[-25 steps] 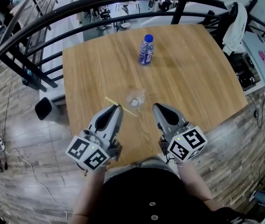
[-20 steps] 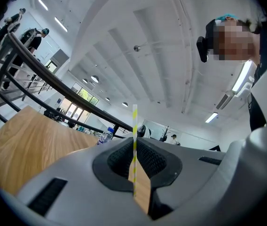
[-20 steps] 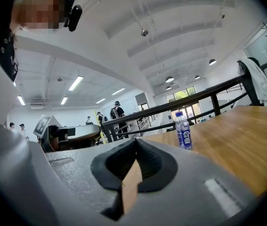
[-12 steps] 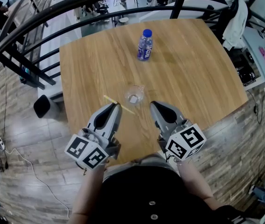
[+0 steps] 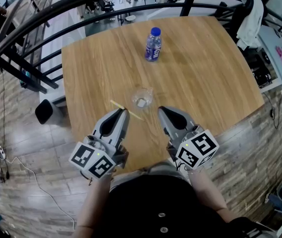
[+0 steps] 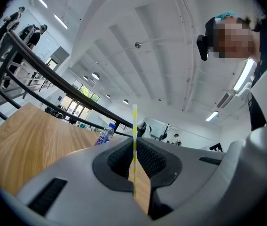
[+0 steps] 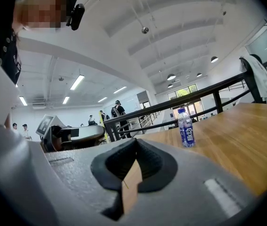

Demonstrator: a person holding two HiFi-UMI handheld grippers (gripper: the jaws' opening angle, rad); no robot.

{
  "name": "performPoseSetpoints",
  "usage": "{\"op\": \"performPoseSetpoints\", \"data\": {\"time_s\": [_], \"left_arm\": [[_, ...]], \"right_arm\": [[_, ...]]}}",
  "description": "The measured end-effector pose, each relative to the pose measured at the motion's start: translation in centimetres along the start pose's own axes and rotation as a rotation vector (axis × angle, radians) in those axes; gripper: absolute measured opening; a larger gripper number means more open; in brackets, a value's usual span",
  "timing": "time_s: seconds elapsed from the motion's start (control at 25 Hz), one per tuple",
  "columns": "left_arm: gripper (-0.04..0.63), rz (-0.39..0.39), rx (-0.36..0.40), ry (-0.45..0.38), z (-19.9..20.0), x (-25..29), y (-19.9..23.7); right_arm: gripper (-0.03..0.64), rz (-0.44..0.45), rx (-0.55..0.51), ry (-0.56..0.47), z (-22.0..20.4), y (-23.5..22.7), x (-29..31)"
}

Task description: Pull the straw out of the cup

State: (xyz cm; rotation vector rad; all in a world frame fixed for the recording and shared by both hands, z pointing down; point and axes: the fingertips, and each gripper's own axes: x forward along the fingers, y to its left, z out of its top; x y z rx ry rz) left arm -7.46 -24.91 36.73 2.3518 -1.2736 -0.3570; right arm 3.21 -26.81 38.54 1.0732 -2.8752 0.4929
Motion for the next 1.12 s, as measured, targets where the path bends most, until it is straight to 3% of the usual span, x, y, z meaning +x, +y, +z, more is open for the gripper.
{"op": "performPoseSetpoints", "data": {"time_s": [1.12], "left_arm": [[0.035, 0.017, -0.01, 0.025, -0.4, -0.4, 0.2]], "right_arm": [[-0.003, 0.042, -0.032, 0.036, -0.9, 1.8, 0.1]]}}
